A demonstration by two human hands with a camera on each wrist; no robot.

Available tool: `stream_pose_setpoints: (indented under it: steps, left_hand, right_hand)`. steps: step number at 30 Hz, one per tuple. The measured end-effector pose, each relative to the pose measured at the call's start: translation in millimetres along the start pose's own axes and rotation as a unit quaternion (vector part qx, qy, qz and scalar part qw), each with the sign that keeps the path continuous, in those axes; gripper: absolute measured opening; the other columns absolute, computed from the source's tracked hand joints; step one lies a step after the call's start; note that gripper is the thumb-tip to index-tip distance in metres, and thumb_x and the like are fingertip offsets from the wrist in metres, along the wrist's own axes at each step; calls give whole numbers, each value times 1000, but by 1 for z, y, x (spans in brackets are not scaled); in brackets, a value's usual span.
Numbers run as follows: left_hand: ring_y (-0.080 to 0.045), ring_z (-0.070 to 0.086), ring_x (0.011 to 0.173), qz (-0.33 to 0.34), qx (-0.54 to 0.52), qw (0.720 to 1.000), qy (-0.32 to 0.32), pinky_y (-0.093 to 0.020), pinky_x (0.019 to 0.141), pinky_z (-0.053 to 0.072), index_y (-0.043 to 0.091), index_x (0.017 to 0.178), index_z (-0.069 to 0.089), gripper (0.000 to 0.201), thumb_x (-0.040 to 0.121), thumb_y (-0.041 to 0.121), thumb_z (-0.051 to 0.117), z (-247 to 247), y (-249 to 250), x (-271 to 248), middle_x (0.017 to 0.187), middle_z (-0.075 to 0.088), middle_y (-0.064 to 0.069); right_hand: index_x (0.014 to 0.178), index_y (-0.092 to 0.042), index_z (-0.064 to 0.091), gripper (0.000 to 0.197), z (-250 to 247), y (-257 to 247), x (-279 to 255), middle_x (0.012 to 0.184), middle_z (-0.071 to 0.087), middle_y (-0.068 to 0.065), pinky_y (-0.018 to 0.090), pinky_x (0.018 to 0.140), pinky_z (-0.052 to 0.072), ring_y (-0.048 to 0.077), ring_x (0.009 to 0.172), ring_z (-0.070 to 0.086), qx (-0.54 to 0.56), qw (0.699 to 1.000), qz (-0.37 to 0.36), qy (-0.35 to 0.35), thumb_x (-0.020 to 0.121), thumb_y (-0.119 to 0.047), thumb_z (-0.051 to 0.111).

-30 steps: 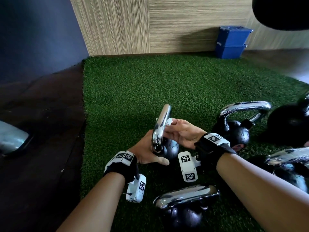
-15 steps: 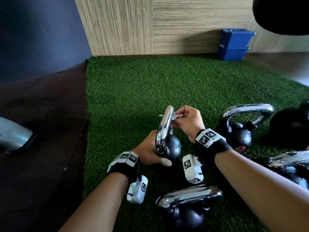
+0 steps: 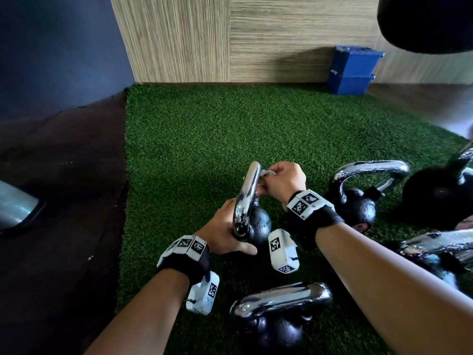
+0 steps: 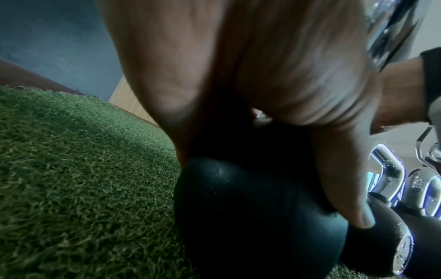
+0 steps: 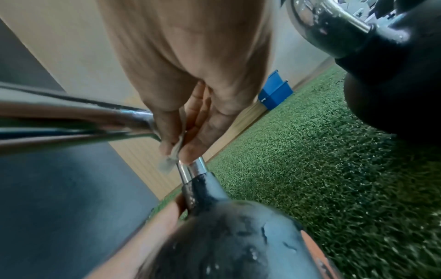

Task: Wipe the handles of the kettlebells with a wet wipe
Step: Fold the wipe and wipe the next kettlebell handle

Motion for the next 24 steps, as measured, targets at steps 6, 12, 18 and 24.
stream_pose_setpoints:
  steps: [6, 12, 18, 24]
  left_hand:
    - [-19, 38, 145, 31, 32, 999, -1, -49, 121, 34, 30, 156, 27, 128, 50, 42, 98, 3, 2, -1, 155, 40, 5]
    - [-9, 46, 139, -4, 164, 985, 47, -44, 110, 48, 47, 153, 27, 113, 57, 87, 72, -1, 18, -25, 155, 38, 21]
    - [-13, 67, 114, 4, 258, 949, 179, -37, 85, 57, 41, 151, 36, 98, 67, 91, 47, -15, 37, -36, 131, 60, 20]
    - [-3, 61, 62, -18, 242, 955, 172, -21, 52, 40, 64, 80, 52, 27, 62, 83, 57, -31, 41, -49, 74, 59, 21]
  right_hand:
    - [79, -7, 68, 11, 7, 6, -16, 53, 71, 1, 37, 49, 62, 18, 51, 72, -75, 996, 45, -31, 76, -4, 79]
    - [119, -13, 57, 43, -5, -28, -25, 84, 69, 1, 22, 44, 55, 7, 48, 67, -202, 973, -66, -85, 82, 2, 73]
    - [142, -30, 54, 72, -8, -68, -33, 114, 73, 1, 2, 65, 42, -4, 72, 63, -445, 833, -278, -177, 79, 3, 71]
    - [129, -23, 64, 56, -13, -79, -45, 115, 72, 2, 22, 82, 57, 16, 96, 71, -470, 828, -248, -182, 80, 2, 72]
Point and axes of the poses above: each hand's wrist, its own x-axis towards the middle knuckle, its own z-axis out of the palm, y = z × x, the point moved 4 cm from there along x, towards the middle knuckle
